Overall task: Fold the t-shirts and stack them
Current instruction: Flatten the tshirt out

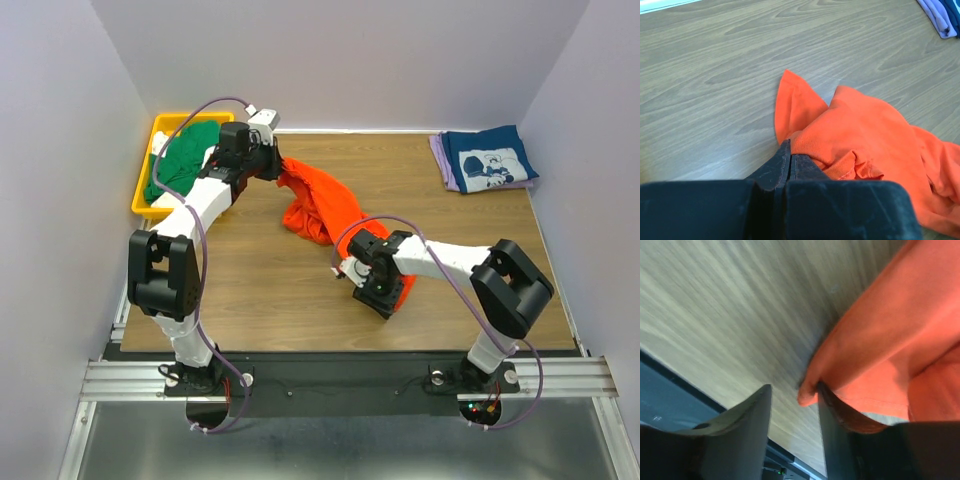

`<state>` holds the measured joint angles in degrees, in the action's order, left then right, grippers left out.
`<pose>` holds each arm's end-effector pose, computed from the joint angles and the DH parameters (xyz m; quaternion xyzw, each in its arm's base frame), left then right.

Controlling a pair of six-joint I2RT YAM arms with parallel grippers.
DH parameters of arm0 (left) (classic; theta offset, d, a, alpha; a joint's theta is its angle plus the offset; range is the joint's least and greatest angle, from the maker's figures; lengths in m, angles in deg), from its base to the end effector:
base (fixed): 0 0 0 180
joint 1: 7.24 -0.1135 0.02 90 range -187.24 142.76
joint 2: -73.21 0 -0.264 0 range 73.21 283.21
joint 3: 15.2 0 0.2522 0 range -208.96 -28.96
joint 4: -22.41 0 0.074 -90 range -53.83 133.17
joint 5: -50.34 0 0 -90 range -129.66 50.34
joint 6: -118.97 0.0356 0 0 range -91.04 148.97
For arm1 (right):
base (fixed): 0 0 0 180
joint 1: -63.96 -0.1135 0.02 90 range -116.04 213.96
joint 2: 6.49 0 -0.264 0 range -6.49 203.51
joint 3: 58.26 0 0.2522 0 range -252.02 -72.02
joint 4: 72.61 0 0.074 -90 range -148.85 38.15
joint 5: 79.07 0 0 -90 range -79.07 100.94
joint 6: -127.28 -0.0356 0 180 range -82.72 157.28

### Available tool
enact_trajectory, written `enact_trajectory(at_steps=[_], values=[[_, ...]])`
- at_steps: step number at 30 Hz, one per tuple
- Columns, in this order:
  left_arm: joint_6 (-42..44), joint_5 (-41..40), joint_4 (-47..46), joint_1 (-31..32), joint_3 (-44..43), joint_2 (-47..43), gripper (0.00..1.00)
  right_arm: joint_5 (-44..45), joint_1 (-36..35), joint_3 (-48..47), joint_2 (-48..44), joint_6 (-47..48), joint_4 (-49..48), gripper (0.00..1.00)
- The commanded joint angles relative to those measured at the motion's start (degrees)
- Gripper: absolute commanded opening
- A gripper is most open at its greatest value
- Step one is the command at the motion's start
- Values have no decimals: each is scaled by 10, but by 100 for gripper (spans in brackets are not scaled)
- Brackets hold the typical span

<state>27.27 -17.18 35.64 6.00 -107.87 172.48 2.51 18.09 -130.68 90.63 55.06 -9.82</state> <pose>0.3995 -0.1080 0.3088 0.1922 0.7873 -0.2314 0.5382 0.1958 0.2094 0.1610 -0.5271 0.8463 0.0765 0.0034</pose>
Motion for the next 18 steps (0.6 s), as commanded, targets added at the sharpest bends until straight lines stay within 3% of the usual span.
enact_trajectory(at_steps=[1, 3, 4, 5, 9, 12, 16, 18], values=[[12, 5, -16, -8, -19, -16, 0, 50, -6, 7, 20, -6, -23, 42], [13, 8, -16, -12, -17, -20, 0, 68, -6, 11, 25, -10, -32, 27], [13, 13, -16, -14, -16, -23, 0, 81, -6, 11, 18, -8, -36, 7], [13, 19, -13, -18, -20, -25, 0, 109, -6, -4, 11, -14, -32, 1], [57, 39, 26, -26, -63, -34, 0, 180, 13, -56, -75, 14, -23, 1], [87, 39, 48, -37, -132, -50, 0, 205, 73, -156, -126, 63, -20, 1], [110, 36, 41, -56, -177, -79, 0, 192, 201, -281, -142, 144, -44, 1], [121, 25, 27, -62, -194, -98, 0, 197, 233, -340, -138, 161, -59, 1]])
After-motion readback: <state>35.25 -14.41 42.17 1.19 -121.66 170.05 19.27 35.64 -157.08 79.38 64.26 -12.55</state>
